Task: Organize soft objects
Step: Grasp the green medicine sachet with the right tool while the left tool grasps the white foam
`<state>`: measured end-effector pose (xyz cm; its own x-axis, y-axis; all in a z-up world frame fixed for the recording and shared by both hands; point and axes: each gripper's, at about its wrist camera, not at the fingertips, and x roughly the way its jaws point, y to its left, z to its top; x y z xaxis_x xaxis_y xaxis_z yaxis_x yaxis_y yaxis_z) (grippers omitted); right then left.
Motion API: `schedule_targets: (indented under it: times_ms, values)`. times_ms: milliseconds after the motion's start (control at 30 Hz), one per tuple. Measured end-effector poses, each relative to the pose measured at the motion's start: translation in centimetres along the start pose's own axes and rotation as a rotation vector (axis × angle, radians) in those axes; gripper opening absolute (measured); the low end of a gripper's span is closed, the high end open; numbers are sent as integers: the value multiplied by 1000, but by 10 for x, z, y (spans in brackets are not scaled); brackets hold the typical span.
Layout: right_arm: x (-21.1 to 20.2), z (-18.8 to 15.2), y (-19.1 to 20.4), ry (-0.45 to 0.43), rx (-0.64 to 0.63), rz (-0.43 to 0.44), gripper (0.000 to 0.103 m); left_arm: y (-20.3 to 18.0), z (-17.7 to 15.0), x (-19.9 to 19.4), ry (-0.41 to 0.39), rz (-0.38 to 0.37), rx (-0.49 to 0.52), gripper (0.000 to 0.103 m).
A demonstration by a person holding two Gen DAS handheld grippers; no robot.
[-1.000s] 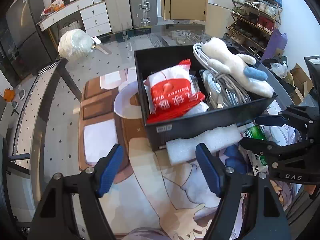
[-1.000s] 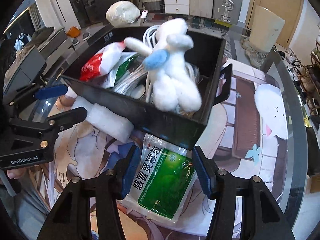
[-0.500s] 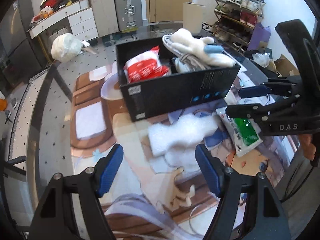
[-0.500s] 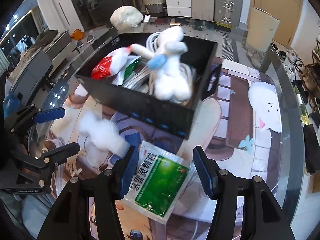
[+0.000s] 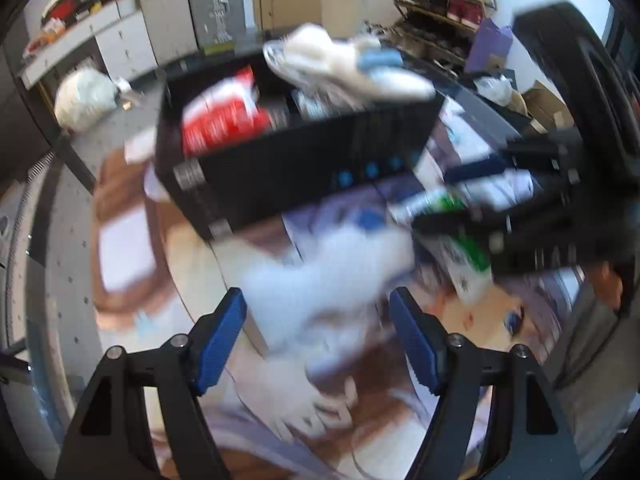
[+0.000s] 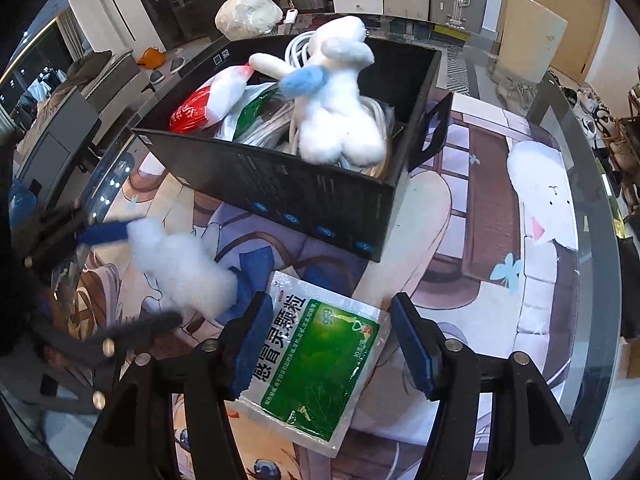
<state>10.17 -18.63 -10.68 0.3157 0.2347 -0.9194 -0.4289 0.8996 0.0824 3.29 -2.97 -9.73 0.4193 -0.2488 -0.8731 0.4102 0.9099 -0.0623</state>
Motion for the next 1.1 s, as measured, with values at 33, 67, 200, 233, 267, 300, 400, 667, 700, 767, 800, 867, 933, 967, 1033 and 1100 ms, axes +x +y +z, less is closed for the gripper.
schedule_targets:
  times_ms: [33,67,200,233,267,300,400,667,700,767,800,867,933,967,1033,1100]
  values:
    - [0,-1,0,-1,5,1,65,-1,-5,1,14,-5,0,74]
    - [-1,-2,-1,-1,13,0,65,-2,-9,1,26,-3,-2,74]
    - [-9,-7,-7,-11,24,7,66,-6,-21,-10,29,-21,-17,74]
    - [-10,-8,-8,-13,25,10,66,-9,-21,-15,19,-13,-9,74]
    - [-12,-10,-8,-13,29,15,66,-11,-18,-19,8,0,6,75]
    - [-12,-11,-9,-10,33,21,66,-15,-13,-22,-8,20,38,75]
    - [-13,-11,-9,-11,38,30,66,-21,3,-18,-31,73,148,74]
    - [-14,-11,-7,-6,20,11,66,-19,31,-2,-30,43,252,71]
    - [-13,-11,-5,-6,15,11,66,-18,31,3,-10,40,250,66]
    - [-12,-12,-5,2,15,10,66,-17,29,10,15,56,238,62]
    - [-11,-12,-5,7,15,10,66,-16,27,10,7,84,241,62]
    - [-10,-14,-4,9,12,17,66,-14,25,6,13,83,214,62]
    - [-9,-15,-3,13,11,16,66,-11,20,0,23,58,153,62]
    - [-9,-15,-2,13,8,15,66,-10,15,-4,33,52,123,62]
    - [-9,-16,2,12,-2,18,66,-11,5,-12,54,21,96,63]
    - [-9,-17,3,13,-6,18,66,-12,-5,-21,68,3,62,63]
